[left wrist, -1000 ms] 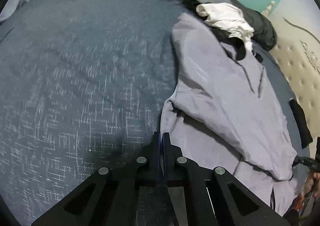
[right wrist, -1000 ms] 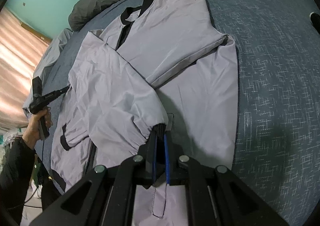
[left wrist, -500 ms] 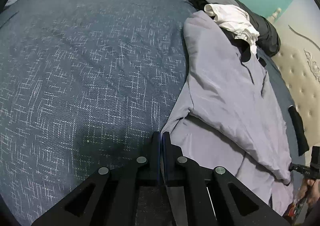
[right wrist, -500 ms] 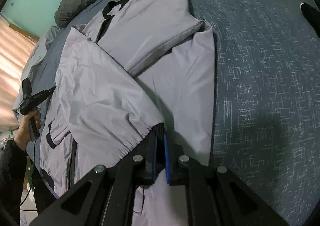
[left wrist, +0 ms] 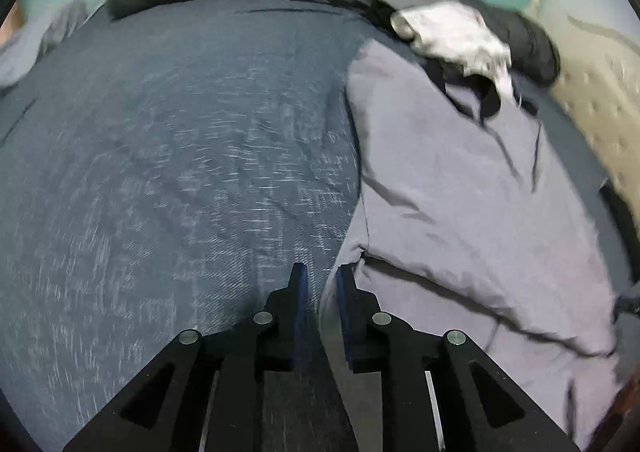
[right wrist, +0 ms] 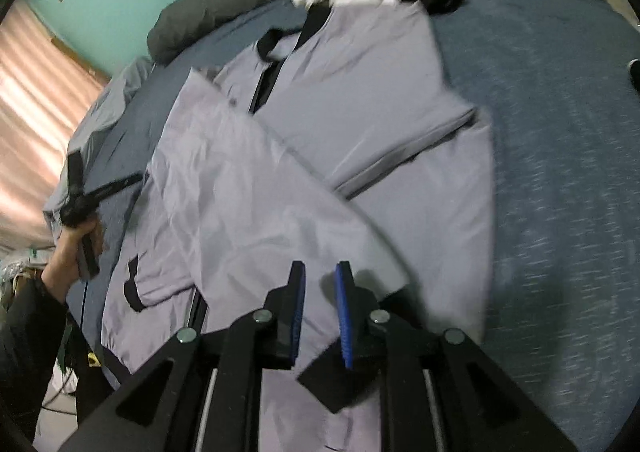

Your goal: Fold clothes

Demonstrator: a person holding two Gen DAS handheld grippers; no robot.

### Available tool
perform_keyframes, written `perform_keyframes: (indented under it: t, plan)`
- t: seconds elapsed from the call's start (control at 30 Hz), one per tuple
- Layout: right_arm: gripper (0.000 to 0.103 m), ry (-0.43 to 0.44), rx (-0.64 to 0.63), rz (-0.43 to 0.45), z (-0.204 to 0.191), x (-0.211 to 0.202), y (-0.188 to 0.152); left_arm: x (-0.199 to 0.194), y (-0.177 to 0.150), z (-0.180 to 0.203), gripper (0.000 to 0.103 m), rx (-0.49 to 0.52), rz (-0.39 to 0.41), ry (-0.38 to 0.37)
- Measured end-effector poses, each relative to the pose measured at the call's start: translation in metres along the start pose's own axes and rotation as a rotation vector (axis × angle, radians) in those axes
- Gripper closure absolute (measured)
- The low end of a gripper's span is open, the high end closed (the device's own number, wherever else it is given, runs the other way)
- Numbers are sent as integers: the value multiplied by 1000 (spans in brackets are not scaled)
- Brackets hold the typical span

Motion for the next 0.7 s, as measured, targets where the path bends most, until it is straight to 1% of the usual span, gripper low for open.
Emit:
perform_keyframes:
  t: [0.1, 0.23, 0.27, 0.3, 0.37, 0.43, 0.5, 0.57, 0.6, 0.7]
  plan:
    - [88, 27, 12, -10, -4, 10, -6, 12, 2, 7, 86, 40, -13, 15]
    - [88, 31, 25, -15, 1, 12, -8, 16, 8, 9, 87, 47, 6, 18]
    - [88, 32, 28, -15, 2, 13, -7, 17, 11, 11, 91, 58, 11, 24]
    - [88, 33, 31, -16, 3, 13, -6, 16, 11, 11, 101, 66, 10, 27]
    - [88, 34, 32, -19, 6, 14, -5, 10, 12, 8, 101, 46, 30, 21]
    - [88, 31, 23, -20, 6, 14, -5, 5, 13, 0, 101, -6, 46, -6]
    - [88, 21, 7, -30, 6, 17, -7, 7, 11, -6, 100, -34, 39, -20]
    - [88, -4, 2, -47, 10, 22, -11, 9, 7, -6, 100, -19, 27, -7]
    - [88, 2, 9, -51, 13, 24, -13, 9, 4, -7, 100, -21, 28, -8]
    - [88, 11, 22, -59, 19, 26, -17, 10, 3, -15, 96, -102, 18, -53]
Point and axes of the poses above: each gripper's, at about its wrist camera, not at the fingertips, and x roughly the way its jaws point, z to its right, y to its top, the point moved 5 cm from there along x, roughly the way its jaws point, and after that the axes turned 2 degrees about -z, right-handed, at the moved point
